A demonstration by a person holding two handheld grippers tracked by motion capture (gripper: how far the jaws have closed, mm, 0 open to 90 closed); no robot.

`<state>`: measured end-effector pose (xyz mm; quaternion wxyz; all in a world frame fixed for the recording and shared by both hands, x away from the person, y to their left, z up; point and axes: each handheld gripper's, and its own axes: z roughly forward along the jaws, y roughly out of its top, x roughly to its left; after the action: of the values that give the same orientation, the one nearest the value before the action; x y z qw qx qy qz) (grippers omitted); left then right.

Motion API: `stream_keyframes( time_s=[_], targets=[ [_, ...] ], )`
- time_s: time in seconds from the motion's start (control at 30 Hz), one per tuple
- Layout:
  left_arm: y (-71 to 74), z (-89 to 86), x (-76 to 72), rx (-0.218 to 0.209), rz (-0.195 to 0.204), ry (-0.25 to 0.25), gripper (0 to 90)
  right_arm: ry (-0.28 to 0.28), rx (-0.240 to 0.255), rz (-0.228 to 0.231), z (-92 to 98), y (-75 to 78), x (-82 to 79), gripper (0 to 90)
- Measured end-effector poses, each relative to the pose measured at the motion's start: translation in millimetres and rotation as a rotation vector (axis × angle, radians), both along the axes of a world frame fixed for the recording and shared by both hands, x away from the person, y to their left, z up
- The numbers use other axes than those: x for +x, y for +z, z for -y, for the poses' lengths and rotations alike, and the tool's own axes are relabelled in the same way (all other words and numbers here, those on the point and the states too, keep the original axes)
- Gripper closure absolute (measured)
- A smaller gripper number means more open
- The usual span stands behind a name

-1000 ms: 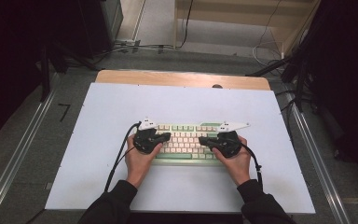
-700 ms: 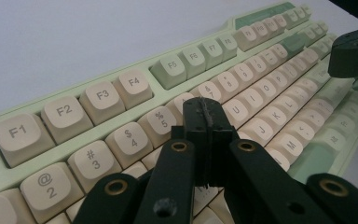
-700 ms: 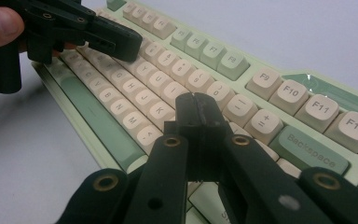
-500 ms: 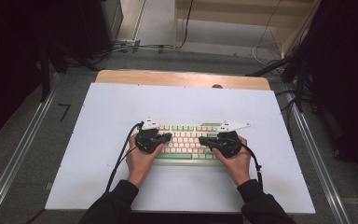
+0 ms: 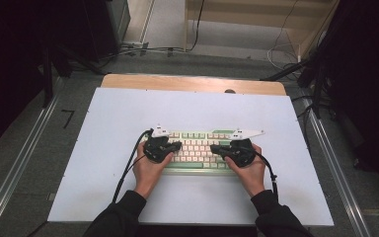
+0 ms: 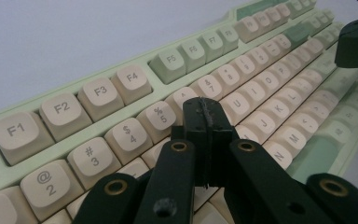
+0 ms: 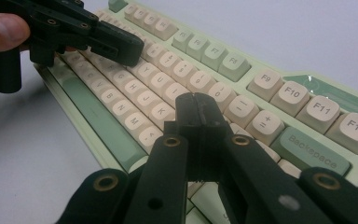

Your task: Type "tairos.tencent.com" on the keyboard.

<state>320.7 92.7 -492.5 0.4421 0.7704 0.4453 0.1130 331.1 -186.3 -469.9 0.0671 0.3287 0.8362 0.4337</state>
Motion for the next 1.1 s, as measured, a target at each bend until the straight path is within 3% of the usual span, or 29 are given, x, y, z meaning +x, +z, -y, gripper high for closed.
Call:
stream_keyframes(
  time_s=[0.53, 1.1],
  targets=[
    [9.5, -8.3, -5.9, -0.035, 0.013, -0.011, 90.0, -0.001, 0.005, 0.003, 0.0, 1.0, -1.0, 87.6],
    [16.4, -34.8, -15.4, -0.063, 0.017, 0.018, 90.0, -0.001, -0.001, 0.008, -1.0, 1.2, -1.1, 87.6]
  ],
)
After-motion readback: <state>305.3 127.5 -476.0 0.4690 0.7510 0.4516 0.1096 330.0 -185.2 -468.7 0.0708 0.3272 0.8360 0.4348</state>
